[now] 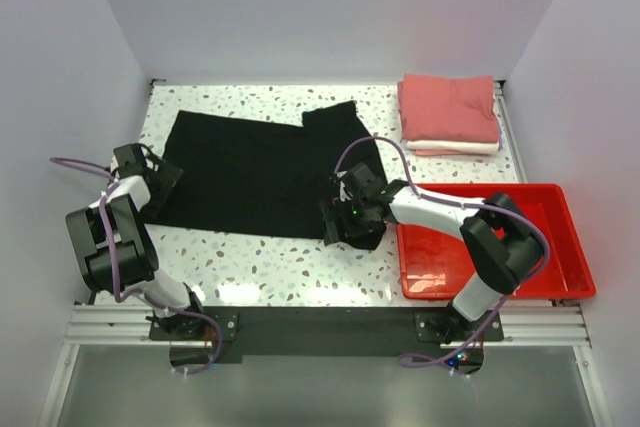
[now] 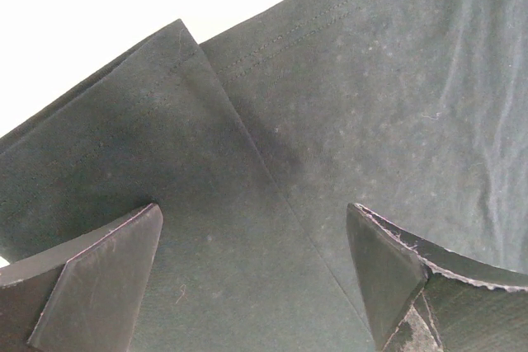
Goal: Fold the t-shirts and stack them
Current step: Fold the tshirt
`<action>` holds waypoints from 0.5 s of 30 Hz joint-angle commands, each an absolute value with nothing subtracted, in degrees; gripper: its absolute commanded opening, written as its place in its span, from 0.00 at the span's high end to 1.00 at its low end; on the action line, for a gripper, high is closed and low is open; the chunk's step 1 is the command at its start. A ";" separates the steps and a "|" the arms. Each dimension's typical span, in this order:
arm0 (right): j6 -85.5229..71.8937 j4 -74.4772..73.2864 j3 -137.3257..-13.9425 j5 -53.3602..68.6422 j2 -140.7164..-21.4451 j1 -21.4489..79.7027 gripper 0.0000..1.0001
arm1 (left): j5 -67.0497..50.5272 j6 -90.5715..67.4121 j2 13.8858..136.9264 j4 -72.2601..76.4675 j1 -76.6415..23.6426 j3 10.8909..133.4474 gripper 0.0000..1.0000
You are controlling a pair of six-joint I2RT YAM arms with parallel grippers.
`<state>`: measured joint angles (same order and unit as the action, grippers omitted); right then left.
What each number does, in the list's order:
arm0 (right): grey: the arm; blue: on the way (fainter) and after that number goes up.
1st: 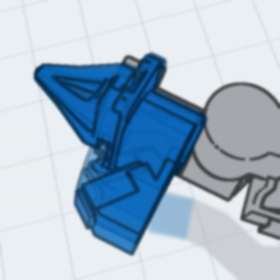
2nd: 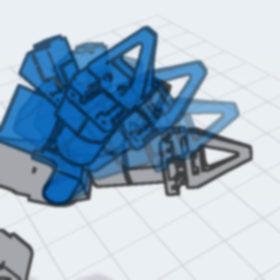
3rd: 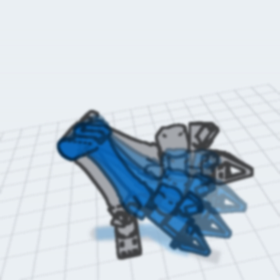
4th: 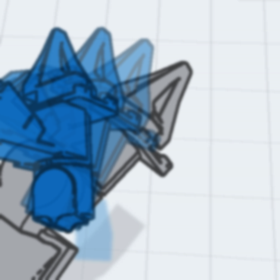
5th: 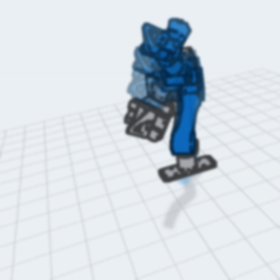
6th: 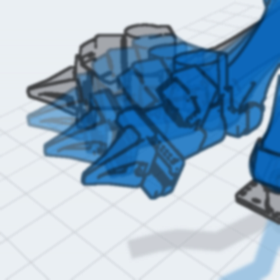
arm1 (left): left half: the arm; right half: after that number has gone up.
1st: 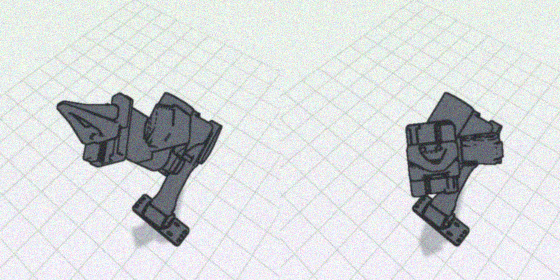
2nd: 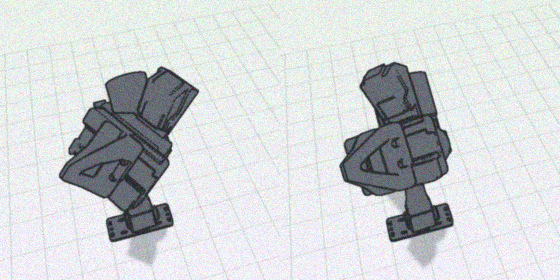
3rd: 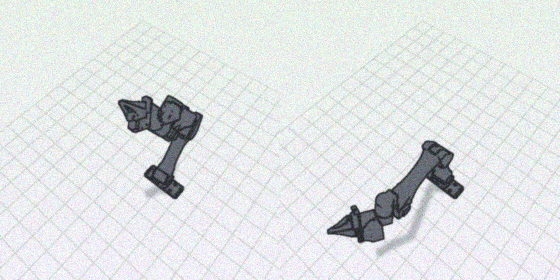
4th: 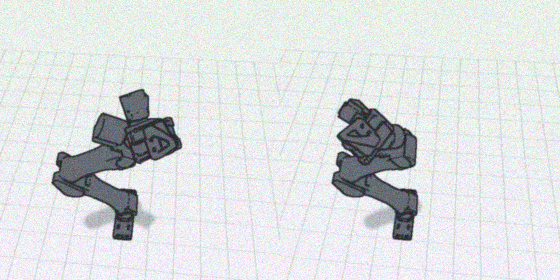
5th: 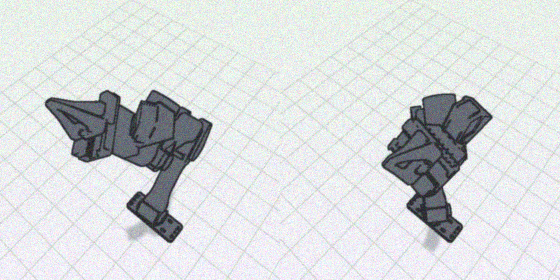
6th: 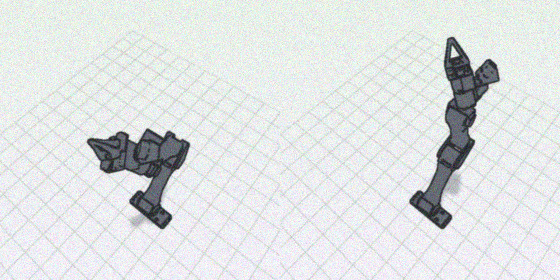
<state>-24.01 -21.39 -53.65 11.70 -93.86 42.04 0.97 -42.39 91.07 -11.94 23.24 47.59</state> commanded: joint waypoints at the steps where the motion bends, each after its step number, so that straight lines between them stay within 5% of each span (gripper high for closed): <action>1: -25.05 -21.79 -51.77 7.21 -93.69 41.48 0.01 | 6.15 -40.87 92.64 -17.58 24.70 45.88 0.00; 15: -22.33 -24.35 -50.35 10.45 -86.14 40.52 0.01 | 6.68 -42.10 86.58 -19.78 24.87 44.48 0.00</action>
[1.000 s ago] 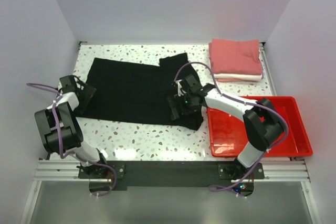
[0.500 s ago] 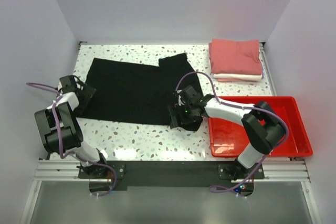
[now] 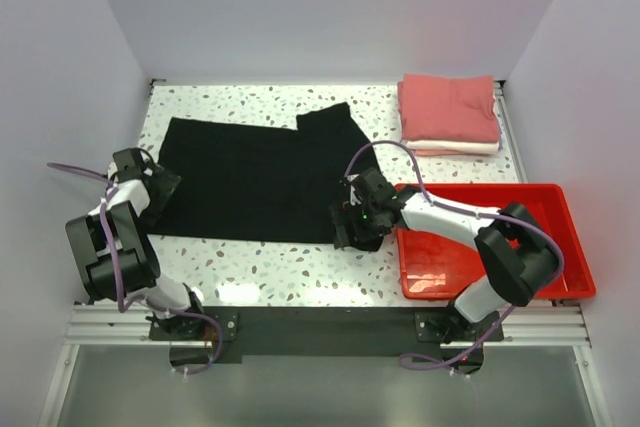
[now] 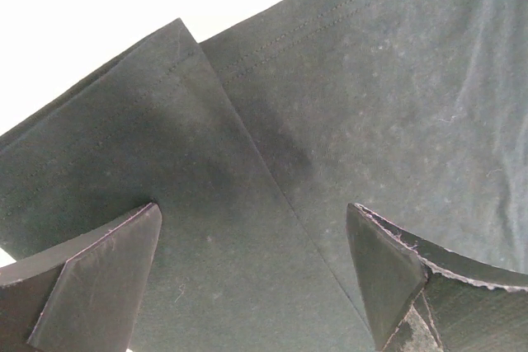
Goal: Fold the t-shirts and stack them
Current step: Fold the tshirt
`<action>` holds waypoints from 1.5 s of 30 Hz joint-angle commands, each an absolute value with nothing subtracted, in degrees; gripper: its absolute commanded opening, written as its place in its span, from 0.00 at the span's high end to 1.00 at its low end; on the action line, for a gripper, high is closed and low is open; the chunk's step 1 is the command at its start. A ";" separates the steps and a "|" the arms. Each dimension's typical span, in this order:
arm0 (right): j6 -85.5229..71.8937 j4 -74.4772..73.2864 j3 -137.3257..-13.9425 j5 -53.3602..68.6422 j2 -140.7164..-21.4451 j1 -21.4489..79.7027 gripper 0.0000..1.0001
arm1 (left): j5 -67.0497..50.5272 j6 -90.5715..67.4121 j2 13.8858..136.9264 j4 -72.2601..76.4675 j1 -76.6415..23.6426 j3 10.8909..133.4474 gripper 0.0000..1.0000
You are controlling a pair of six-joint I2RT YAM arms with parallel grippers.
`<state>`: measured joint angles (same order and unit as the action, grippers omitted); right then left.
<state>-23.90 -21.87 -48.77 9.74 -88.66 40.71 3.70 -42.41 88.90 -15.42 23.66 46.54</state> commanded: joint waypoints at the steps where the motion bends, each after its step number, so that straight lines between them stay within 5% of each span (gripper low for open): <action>1: -21.72 -24.35 -51.06 11.42 -85.52 40.60 0.01 | 6.16 -42.45 85.18 -19.60 24.87 44.12 0.00; 14: -18.54 -25.67 -65.03 8.02 -89.18 41.31 0.01 | 0.88 -46.58 75.32 -26.46 23.56 50.80 0.00; 24: -19.60 -23.29 -72.51 -2.28 -105.28 42.62 0.01 | 4.21 -47.90 87.26 -24.96 13.97 55.99 0.00; 45: -19.51 -20.21 -54.93 -4.66 -95.19 46.23 0.01 | 18.80 -60.29 75.42 -28.55 14.15 31.21 0.00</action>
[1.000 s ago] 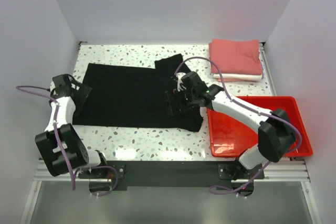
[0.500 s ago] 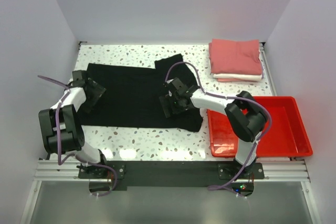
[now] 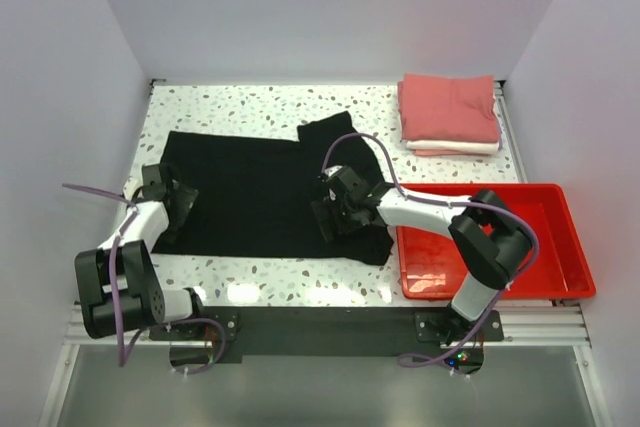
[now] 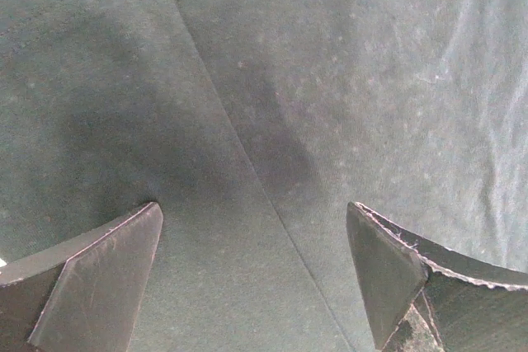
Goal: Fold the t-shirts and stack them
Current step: Fold the tshirt
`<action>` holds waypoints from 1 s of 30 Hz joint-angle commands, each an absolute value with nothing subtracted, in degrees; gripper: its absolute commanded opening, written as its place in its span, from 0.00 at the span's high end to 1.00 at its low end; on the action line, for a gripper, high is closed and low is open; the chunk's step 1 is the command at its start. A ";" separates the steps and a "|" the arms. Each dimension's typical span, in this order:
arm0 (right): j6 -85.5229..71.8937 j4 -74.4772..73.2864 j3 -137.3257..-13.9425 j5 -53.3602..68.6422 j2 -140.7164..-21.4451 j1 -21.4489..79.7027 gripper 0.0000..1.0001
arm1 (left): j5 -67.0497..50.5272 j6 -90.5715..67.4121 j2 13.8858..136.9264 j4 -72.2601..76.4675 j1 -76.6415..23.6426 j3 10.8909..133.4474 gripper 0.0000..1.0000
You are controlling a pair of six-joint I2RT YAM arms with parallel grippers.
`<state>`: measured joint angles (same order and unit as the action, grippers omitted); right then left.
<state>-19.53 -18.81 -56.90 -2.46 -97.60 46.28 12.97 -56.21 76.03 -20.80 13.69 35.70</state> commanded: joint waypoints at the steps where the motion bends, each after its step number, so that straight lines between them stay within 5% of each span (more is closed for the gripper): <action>1: -19.42 -20.04 -54.50 -4.75 -94.84 46.32 0.01 | 19.33 -61.16 75.06 -29.35 14.06 31.03 0.00; 11: -18.19 -21.97 -55.81 -4.22 -91.94 46.23 0.01 | 21.89 -65.75 63.92 -37.44 14.06 29.79 0.00; 19: -16.61 -27.51 -65.90 -6.32 -86.67 46.23 0.01 | 19.34 -58.99 62.57 -39.38 14.06 44.19 0.00; 30: -18.98 -22.59 -66.97 -4.33 -85.69 38.34 0.01 | 20.82 -50.63 91.64 -42.70 13.98 77.58 0.00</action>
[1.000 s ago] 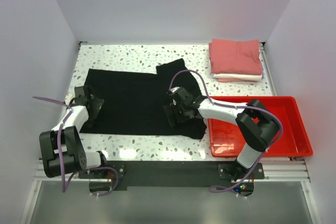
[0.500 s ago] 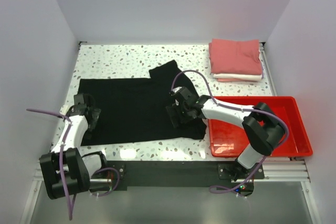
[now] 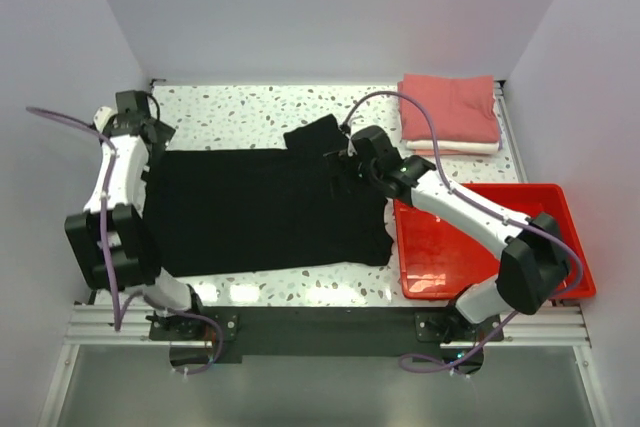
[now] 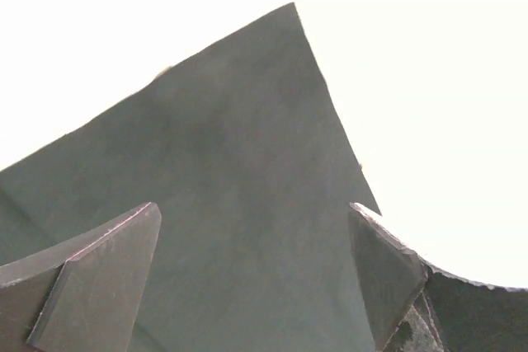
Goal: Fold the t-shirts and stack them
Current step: Fold the tshirt
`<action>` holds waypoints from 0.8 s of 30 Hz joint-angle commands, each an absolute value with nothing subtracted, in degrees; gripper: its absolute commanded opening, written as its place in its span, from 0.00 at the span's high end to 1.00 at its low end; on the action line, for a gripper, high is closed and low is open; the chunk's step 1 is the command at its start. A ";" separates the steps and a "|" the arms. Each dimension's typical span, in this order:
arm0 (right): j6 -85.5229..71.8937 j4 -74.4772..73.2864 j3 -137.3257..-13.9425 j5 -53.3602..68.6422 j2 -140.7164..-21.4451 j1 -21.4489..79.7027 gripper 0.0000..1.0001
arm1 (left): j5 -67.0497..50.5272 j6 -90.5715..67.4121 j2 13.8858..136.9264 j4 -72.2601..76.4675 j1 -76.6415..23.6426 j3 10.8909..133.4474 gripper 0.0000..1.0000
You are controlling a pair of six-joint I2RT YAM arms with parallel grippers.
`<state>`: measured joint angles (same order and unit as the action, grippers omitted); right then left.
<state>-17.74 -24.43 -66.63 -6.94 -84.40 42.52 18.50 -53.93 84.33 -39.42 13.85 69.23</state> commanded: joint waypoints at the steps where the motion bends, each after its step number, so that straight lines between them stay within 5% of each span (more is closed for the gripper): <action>1: -19.42 -21.89 -66.02 -2.31 -85.69 35.80 0.01 | 22.05 -50.71 94.28 -44.19 14.15 80.65 0.00; 11: -15.73 -19.43 -62.14 -4.57 -83.94 32.78 0.01 | 26.10 -45.18 127.67 -58.08 14.50 118.62 0.21; 24: -15.56 -17.40 -60.64 -2.38 -86.22 30.68 0.01 | 27.51 -41.23 134.91 -49.66 16.17 119.97 0.46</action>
<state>-16.43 -20.32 -60.51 -3.36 -85.86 31.05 25.65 -43.46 134.10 -53.25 15.11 117.91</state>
